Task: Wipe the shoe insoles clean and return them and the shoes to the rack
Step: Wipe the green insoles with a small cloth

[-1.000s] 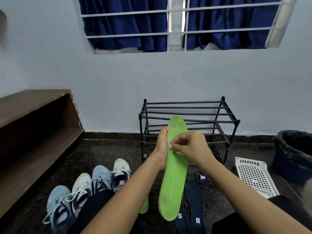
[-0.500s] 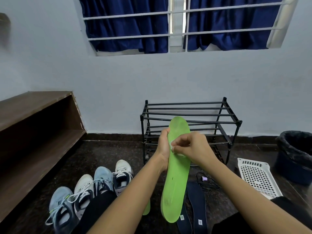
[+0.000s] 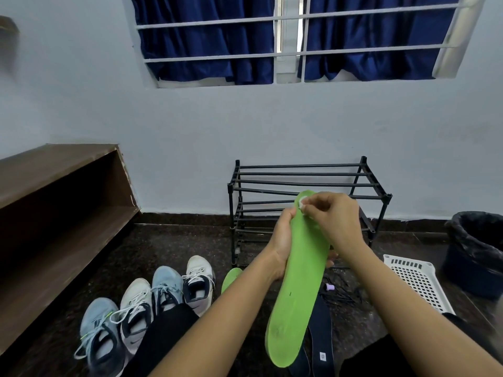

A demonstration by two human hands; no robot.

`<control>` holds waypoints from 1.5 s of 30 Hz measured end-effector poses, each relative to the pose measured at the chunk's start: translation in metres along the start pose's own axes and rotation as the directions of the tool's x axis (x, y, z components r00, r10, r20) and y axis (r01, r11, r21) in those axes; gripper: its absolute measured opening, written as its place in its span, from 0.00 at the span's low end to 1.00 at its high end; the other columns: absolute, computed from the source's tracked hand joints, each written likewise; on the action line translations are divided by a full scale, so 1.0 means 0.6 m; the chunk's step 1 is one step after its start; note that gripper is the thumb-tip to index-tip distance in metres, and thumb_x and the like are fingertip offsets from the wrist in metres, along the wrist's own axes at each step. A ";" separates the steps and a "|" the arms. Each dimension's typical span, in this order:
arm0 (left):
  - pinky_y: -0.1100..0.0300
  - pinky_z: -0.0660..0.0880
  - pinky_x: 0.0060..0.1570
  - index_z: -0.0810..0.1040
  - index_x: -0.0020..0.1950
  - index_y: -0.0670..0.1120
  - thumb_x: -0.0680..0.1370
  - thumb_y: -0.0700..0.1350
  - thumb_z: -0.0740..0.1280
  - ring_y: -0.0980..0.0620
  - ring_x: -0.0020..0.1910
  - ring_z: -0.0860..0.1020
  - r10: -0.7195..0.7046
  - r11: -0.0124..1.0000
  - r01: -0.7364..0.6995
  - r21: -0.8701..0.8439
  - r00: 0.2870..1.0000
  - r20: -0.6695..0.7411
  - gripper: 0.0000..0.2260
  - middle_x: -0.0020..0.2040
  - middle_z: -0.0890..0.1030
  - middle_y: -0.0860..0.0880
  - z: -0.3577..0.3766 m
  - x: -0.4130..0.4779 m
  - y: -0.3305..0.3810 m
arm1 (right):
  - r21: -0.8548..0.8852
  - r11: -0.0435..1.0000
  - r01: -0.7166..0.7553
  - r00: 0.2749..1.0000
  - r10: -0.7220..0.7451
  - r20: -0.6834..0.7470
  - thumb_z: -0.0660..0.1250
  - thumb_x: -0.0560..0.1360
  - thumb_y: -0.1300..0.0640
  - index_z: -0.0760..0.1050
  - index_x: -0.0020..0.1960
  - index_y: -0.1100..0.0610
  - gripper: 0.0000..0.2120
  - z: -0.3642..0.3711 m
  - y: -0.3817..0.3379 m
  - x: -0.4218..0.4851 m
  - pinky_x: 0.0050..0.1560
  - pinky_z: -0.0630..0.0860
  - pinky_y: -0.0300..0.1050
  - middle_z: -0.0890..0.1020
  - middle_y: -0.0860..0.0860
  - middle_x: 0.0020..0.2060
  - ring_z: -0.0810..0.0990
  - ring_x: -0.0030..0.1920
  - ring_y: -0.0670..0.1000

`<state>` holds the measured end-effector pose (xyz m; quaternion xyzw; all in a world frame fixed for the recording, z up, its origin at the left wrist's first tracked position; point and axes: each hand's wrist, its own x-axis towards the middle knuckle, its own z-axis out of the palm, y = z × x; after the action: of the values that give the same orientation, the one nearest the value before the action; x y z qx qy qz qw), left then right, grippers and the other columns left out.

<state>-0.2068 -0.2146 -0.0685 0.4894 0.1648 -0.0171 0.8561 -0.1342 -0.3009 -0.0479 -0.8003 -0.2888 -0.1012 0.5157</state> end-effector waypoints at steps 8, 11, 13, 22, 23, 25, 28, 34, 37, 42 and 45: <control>0.65 0.72 0.26 0.79 0.27 0.44 0.79 0.54 0.54 0.49 0.24 0.76 0.086 0.995 -0.093 -0.028 0.980 -0.178 0.26 0.27 0.77 0.46 -0.036 -0.003 0.033 | 0.079 0.997 -0.014 0.948 -0.012 0.317 0.76 0.68 0.61 0.83 0.40 0.52 0.05 0.023 -0.030 -0.041 0.38 0.77 0.32 0.83 0.46 0.32 0.80 0.32 0.40; 0.66 0.71 0.27 0.78 0.25 0.45 0.78 0.54 0.55 0.50 0.24 0.76 0.093 0.991 -0.109 -0.077 0.977 -0.189 0.25 0.27 0.77 0.48 -0.044 -0.003 0.042 | 0.128 0.992 -0.014 0.923 -0.036 0.384 0.76 0.68 0.63 0.83 0.40 0.54 0.05 0.025 -0.037 -0.048 0.36 0.77 0.33 0.84 0.48 0.32 0.80 0.31 0.42; 0.66 0.71 0.28 0.79 0.26 0.45 0.78 0.54 0.55 0.50 0.25 0.76 0.104 0.989 -0.120 -0.081 0.978 -0.180 0.25 0.28 0.78 0.47 -0.041 -0.007 0.040 | 0.136 0.991 0.003 0.925 -0.055 0.376 0.76 0.67 0.64 0.84 0.40 0.54 0.05 0.025 -0.037 -0.048 0.36 0.76 0.32 0.83 0.47 0.31 0.80 0.31 0.41; 0.55 0.76 0.34 0.83 0.39 0.43 0.79 0.59 0.50 0.44 0.30 0.79 0.039 0.995 -0.041 0.089 0.999 0.015 0.29 0.34 0.80 0.41 -0.001 -0.017 0.009 | -0.027 0.997 0.072 0.997 -0.072 0.006 0.73 0.69 0.62 0.84 0.42 0.55 0.04 0.012 -0.007 -0.003 0.40 0.68 0.22 0.83 0.47 0.36 0.78 0.36 0.39; 0.54 0.76 0.35 0.84 0.37 0.44 0.79 0.60 0.49 0.44 0.30 0.79 0.030 0.995 -0.032 0.095 0.999 0.027 0.30 0.34 0.81 0.42 0.001 -0.017 0.006 | -0.035 0.997 0.069 0.997 -0.069 -0.022 0.72 0.70 0.63 0.84 0.42 0.55 0.04 0.011 -0.005 0.000 0.41 0.68 0.21 0.84 0.48 0.37 0.77 0.36 0.39; 0.53 0.75 0.37 0.85 0.37 0.44 0.79 0.60 0.49 0.43 0.32 0.80 0.020 0.995 -0.024 0.099 0.999 0.041 0.31 0.35 0.81 0.42 0.000 -0.017 0.006 | -0.033 0.997 0.067 0.997 -0.068 -0.041 0.72 0.70 0.63 0.84 0.43 0.55 0.05 0.012 -0.006 -0.001 0.41 0.67 0.21 0.83 0.47 0.36 0.77 0.37 0.37; 0.56 0.76 0.35 0.81 0.44 0.43 0.80 0.60 0.48 0.44 0.33 0.79 0.045 0.998 -0.044 0.054 0.999 -0.015 0.28 0.35 0.81 0.42 -0.008 -0.014 0.014 | 0.022 0.998 0.060 0.996 -0.061 0.058 0.73 0.69 0.63 0.84 0.43 0.53 0.06 0.016 -0.017 -0.017 0.43 0.71 0.25 0.83 0.44 0.35 0.79 0.37 0.40; 0.57 0.73 0.38 0.85 0.36 0.42 0.80 0.62 0.49 0.44 0.36 0.79 0.128 0.991 -0.132 -0.032 0.984 -0.120 0.34 0.36 0.82 0.41 -0.039 -0.006 0.038 | 0.216 0.976 0.011 0.967 -0.065 0.246 0.76 0.68 0.63 0.84 0.42 0.55 0.05 0.032 -0.040 -0.054 0.33 0.68 0.26 0.81 0.43 0.27 0.77 0.29 0.38; 0.59 0.74 0.36 0.83 0.41 0.42 0.80 0.62 0.50 0.45 0.35 0.79 0.112 0.993 -0.117 -0.029 0.984 -0.138 0.30 0.36 0.82 0.42 -0.034 -0.007 0.034 | 0.202 0.979 0.023 0.968 -0.072 0.238 0.76 0.67 0.63 0.84 0.41 0.55 0.05 0.030 -0.037 -0.052 0.33 0.69 0.26 0.82 0.43 0.28 0.78 0.29 0.38; 0.62 0.76 0.31 0.79 0.44 0.43 0.81 0.59 0.48 0.48 0.30 0.79 0.086 0.996 -0.085 0.012 0.994 -0.070 0.27 0.32 0.80 0.44 -0.012 -0.012 0.020 | 0.090 0.993 0.073 0.995 -0.079 0.062 0.74 0.69 0.63 0.84 0.42 0.54 0.05 0.027 -0.025 -0.035 0.41 0.72 0.25 0.83 0.46 0.35 0.80 0.35 0.41; 0.57 0.78 0.31 0.79 0.46 0.43 0.81 0.61 0.46 0.46 0.29 0.80 0.023 0.992 -0.026 0.121 0.999 0.032 0.28 0.32 0.81 0.43 0.010 -0.018 0.005 | -0.010 0.994 0.105 0.991 -0.105 -0.079 0.72 0.70 0.63 0.84 0.44 0.55 0.05 0.010 -0.008 -0.007 0.42 0.68 0.21 0.83 0.47 0.37 0.77 0.37 0.37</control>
<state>-0.2149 -0.2197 -0.0601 0.5422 0.1442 -0.0241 0.8274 -0.1410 -0.2957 -0.0486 -0.7808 -0.3094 -0.1609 0.5184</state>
